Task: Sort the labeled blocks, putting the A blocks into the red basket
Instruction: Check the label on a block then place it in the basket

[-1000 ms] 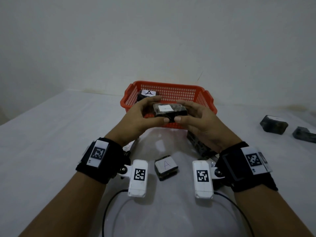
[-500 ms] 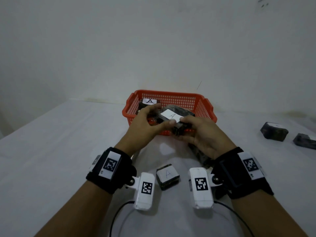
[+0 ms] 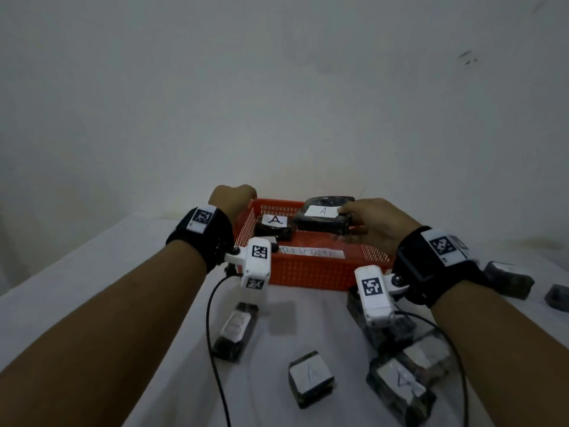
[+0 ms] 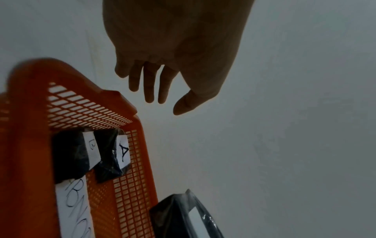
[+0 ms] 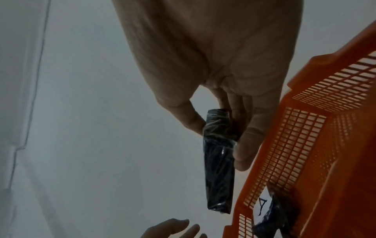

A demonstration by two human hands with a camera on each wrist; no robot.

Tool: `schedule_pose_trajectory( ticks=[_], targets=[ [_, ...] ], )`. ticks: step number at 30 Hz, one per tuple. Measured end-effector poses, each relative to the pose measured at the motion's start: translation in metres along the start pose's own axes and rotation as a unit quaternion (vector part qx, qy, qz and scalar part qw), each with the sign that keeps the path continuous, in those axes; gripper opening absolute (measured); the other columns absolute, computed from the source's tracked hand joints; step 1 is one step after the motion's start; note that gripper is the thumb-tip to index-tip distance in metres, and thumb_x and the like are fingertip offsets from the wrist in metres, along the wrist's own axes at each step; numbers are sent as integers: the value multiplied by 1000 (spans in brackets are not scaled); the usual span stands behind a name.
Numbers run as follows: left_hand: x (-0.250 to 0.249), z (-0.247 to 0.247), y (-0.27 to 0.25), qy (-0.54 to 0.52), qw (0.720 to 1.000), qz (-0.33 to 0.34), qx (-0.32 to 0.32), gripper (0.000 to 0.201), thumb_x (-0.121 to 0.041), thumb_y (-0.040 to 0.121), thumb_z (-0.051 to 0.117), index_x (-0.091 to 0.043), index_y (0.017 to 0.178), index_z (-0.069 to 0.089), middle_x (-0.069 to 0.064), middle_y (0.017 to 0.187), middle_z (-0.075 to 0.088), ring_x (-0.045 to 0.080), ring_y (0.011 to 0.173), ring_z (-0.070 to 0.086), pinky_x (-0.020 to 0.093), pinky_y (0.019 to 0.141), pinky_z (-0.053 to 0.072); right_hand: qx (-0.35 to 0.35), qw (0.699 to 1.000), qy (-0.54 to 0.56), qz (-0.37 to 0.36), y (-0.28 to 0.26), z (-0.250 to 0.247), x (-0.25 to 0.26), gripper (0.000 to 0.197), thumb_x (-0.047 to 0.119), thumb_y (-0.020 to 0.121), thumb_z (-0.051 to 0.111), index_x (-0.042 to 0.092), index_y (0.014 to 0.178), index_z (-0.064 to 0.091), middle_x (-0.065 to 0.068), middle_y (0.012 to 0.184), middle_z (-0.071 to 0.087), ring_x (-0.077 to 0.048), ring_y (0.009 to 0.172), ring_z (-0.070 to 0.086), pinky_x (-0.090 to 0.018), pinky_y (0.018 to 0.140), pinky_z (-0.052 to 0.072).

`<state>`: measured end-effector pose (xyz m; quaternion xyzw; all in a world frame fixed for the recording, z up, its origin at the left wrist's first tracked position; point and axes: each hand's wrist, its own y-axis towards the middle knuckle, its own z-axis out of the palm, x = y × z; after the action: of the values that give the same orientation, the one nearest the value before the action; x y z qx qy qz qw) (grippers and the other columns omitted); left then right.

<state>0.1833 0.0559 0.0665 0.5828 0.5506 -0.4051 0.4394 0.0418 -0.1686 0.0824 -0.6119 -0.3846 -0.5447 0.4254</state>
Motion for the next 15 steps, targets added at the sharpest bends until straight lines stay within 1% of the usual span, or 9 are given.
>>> schedule_pose_trajectory(
  ticks=[2,4,5,7,9,10,11,13,15],
  targets=[
    [-1,6,27,17,999,-35,26,12,-19,89,63,-7,91,62,11,106,64,17,68,56,24,58,44,-1,1000,-16,17,19,2,8,13,3,99,63,-5,109,63,-17,85,65,-27,68,63,-30,46,60],
    [0,14,52,49,996,-61,54,13,-20,89,61,-9,94,67,17,125,65,28,90,64,29,68,50,0,999,-31,30,37,3,14,17,3,99,63,-5,114,62,-17,87,62,-27,70,62,-30,44,59],
    [3,19,65,81,993,-58,67,21,-18,90,61,-7,105,69,21,134,62,29,99,62,30,72,53,0,999,-38,34,47,3,16,17,3,99,62,-5,115,61,-17,87,62,-27,71,62,-31,44,59],
    [8,29,87,131,988,-22,73,39,-13,92,62,-3,129,64,24,142,58,29,108,62,29,76,53,0,998,-55,44,64,3,20,14,2,100,60,-4,112,58,-18,86,60,-27,70,61,-31,42,58],
    [14,41,108,266,960,28,83,33,-11,88,68,-19,120,66,20,136,62,35,116,64,38,94,54,1,996,-69,57,80,3,23,9,1,101,59,-3,108,56,-19,86,61,-29,70,62,-31,41,57],
    [16,47,123,316,945,30,84,29,-11,86,70,-23,112,66,18,133,64,35,116,65,42,100,53,0,995,-77,62,87,2,23,8,1,101,60,-2,107,56,-20,87,62,-30,70,63,-33,43,58],
    [23,55,144,322,942,27,89,30,-13,86,71,-21,115,65,17,134,64,35,116,65,44,102,52,-1,994,-84,65,96,1,23,7,1,100,60,-2,104,56,-20,86,63,-31,71,64,-37,49,60],
    [26,63,164,365,926,43,86,52,-16,89,71,-16,138,55,18,147,55,35,129,58,44,109,47,0,991,-110,77,112,0,20,6,3,100,61,-1,98,57,-20,85,65,-33,73,66,-47,70,63],
    [20,60,148,436,890,70,117,76,-16,89,75,-14,154,37,15,161,37,34,146,41,42,120,34,7,986,-139,89,128,-3,16,7,5,99,63,1,96,59,-20,91,66,-33,76,67,-46,74,61]
  ],
)
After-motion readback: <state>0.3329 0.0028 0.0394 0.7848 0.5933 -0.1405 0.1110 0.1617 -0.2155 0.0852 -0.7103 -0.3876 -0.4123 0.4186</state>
